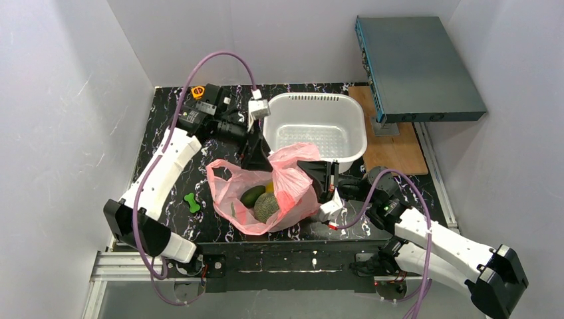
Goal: Place the fake fruits into the plastic bag and tie a complex knot
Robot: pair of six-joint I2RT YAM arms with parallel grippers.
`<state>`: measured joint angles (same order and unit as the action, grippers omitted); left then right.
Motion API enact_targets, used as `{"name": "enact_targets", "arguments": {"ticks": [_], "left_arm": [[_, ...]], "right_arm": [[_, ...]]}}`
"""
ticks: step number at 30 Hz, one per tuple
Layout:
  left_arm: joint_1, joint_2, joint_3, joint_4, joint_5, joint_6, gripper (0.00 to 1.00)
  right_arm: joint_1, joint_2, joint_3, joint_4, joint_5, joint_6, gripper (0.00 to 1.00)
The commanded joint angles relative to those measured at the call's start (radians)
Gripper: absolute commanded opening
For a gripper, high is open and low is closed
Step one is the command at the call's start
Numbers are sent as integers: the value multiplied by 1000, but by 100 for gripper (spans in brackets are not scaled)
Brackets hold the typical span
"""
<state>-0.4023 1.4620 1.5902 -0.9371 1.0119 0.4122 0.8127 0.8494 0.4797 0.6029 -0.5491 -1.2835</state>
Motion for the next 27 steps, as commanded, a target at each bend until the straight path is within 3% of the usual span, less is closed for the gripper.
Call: {"name": "enact_targets", "arguments": {"ticks": [1,7,12,15,18,20,21,23,25,27], "left_arm": [[-45,-85,-83,-103,20,323,85],[-84,-102,-116,-42,-20,349,85],[-124,-106,-118,84,-48,245,80],[-153,-99,-116,110,-66,208,63],[-155,-103,-92,101,-75,179,30],[-155,-121,-84,102,-99,160,5],[-155,-136,-83,111,-119,144,0],[-155,-166,-81,131,-166,122,0],[-155,-194,-74,142,-217,116,0],[-155,-204,-62,153,-278,107,0]], "right_arm": [[5,-29,-2,43,-5,-21,3],[5,-26,1,34,-19,-19,3],[5,-20,3,36,-30,-19,3],[5,-15,-1,49,-32,-24,4],[5,-23,-4,27,-11,-35,8],[4,-40,-1,-33,21,-39,17],[4,-51,2,-80,48,-38,22],[1,-87,6,-176,102,-26,35],[-2,-133,16,-266,150,18,59],[-3,-188,50,-390,187,87,64]]}}
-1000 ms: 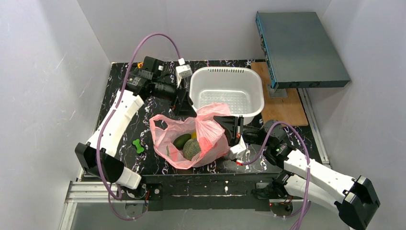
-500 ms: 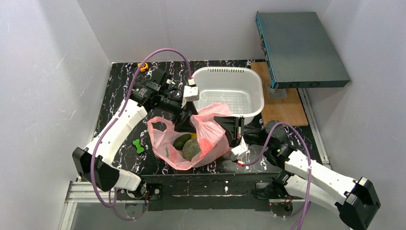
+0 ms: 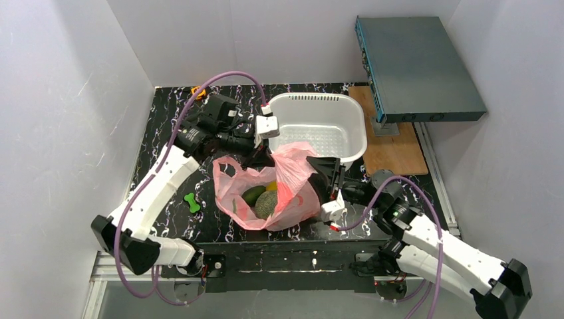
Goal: Place the fake fruits into the plastic bag and tie a complex knot
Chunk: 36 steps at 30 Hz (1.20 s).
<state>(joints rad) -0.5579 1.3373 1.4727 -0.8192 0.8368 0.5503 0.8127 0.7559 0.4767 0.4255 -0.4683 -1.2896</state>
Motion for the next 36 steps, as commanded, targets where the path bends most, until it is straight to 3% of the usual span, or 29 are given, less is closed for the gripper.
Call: {"name": "enact_targets", "arguments": {"ticks": [1,5,8,13,17,23,28,29,30,36], "left_arm": [[1,-81,65,32,-127,-28,0],[0,-79,103,3,-171,12,0],[-7,-77,119,-3,-196,42,0],[-40,-83,136,-5,-269,129,0],[-74,-91,138,-7,-318,191,0],[-87,-109,124,-36,-344,199,0],[-88,-127,103,-32,-350,190,0],[-89,-130,102,-31,-352,189,0],[-89,-133,97,-31,-352,188,0],[-88,-145,93,-25,-343,188,0]], "right_arm": [[-2,-122,83,-288,119,138,66],[-2,-199,251,-594,146,397,71],[-3,-195,416,-711,197,650,73],[-2,-17,724,-878,182,1041,78],[-2,120,834,-908,108,1191,78],[-3,183,867,-896,114,1197,80],[-2,138,782,-820,129,1166,81],[-2,137,779,-815,132,1164,93],[-2,139,777,-814,139,1166,98],[-1,163,780,-783,153,1148,98]]}}
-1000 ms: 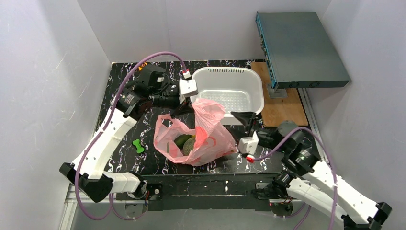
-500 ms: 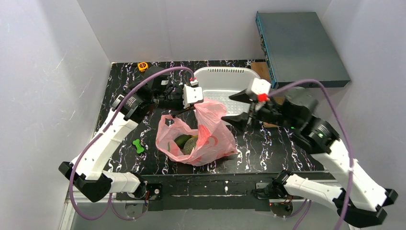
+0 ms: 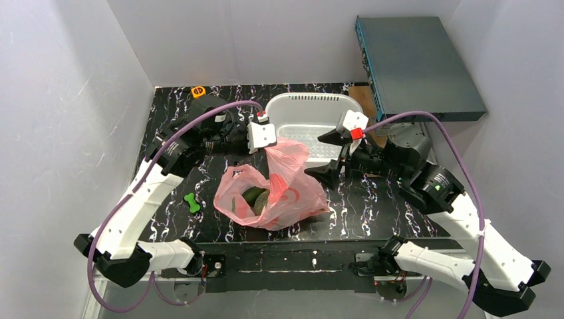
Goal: Place the fake fruits into the plastic bag and tie a complex knot
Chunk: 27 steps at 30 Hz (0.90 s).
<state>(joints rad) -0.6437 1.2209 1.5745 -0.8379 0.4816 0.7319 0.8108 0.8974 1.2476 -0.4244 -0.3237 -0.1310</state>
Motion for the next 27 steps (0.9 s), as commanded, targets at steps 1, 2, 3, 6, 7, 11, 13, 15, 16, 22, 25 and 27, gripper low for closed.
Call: {"name": "enact_targets", "arguments": {"ticks": [1,2,3,6,7,11,13,15,16,22,25,27], "left_arm": [[-4,-29,-7,-4,18,5,0],[-3,-29,-7,0,22,5,0],[-4,-28,-6,1,26,3,0],[-4,-26,-1,7,44,0,0],[-3,-25,-1,10,47,-2,0],[-4,-17,10,18,59,-10,0],[-5,-10,17,23,63,-17,0],[-5,-2,27,25,60,-22,0],[-4,-1,32,25,59,-21,0],[-7,14,75,22,52,-50,0],[-6,17,106,17,26,-88,0],[-7,19,131,4,9,-125,0]], "right_arm": [[1,41,22,64,-5,-17,98],[1,60,39,64,-21,-23,99],[2,77,47,69,-34,-26,98],[13,136,89,117,-54,-30,98],[18,154,101,135,-52,-31,98],[47,230,140,179,-46,-64,98],[60,267,146,190,-52,-89,98],[65,299,147,189,-72,-93,98],[65,310,147,182,-76,-92,98],[66,319,67,164,-83,-123,79],[66,294,15,168,-86,-150,49],[64,276,-7,154,-96,-170,35]]}}
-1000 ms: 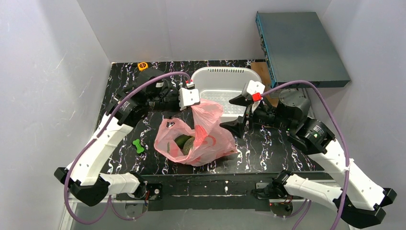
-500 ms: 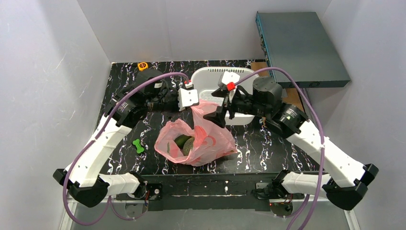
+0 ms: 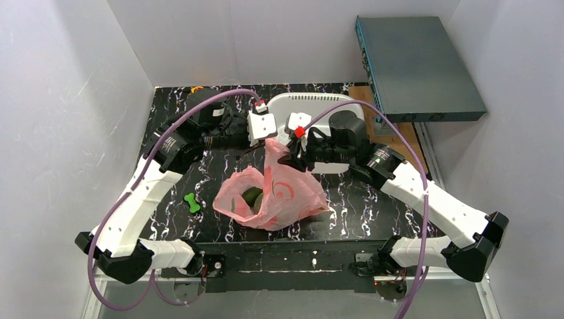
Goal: Place the fake fruits into the plastic bag and tie a complex knot
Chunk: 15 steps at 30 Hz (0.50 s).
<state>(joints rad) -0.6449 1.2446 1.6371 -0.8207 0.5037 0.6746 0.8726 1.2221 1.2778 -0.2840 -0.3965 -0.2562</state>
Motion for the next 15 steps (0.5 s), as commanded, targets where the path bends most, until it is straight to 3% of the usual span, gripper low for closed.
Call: {"name": "enact_targets", "arguments": {"ticks": [1,2,4,7,10,12,15], "left_arm": [[-6,-4,84,-19,-25,-101,0],[-5,-7,97,-27,-37,-133,3],[-2,-12,123,-44,-59,-188,10],[26,-26,159,-77,-72,-295,31],[128,-44,168,-117,64,-362,51],[171,-49,162,-159,157,-324,63],[174,-42,173,-202,270,-211,72]], "right_arm": [[0,-59,-45,8,-25,-54,18],[0,-68,-55,9,-12,-57,1],[-14,-91,-81,24,0,-56,1],[-44,-116,-97,29,-23,-57,1],[-70,-140,-117,34,-68,-78,1],[-76,-154,-131,40,-104,-108,1],[-78,-170,-149,40,-171,-160,1]]}}
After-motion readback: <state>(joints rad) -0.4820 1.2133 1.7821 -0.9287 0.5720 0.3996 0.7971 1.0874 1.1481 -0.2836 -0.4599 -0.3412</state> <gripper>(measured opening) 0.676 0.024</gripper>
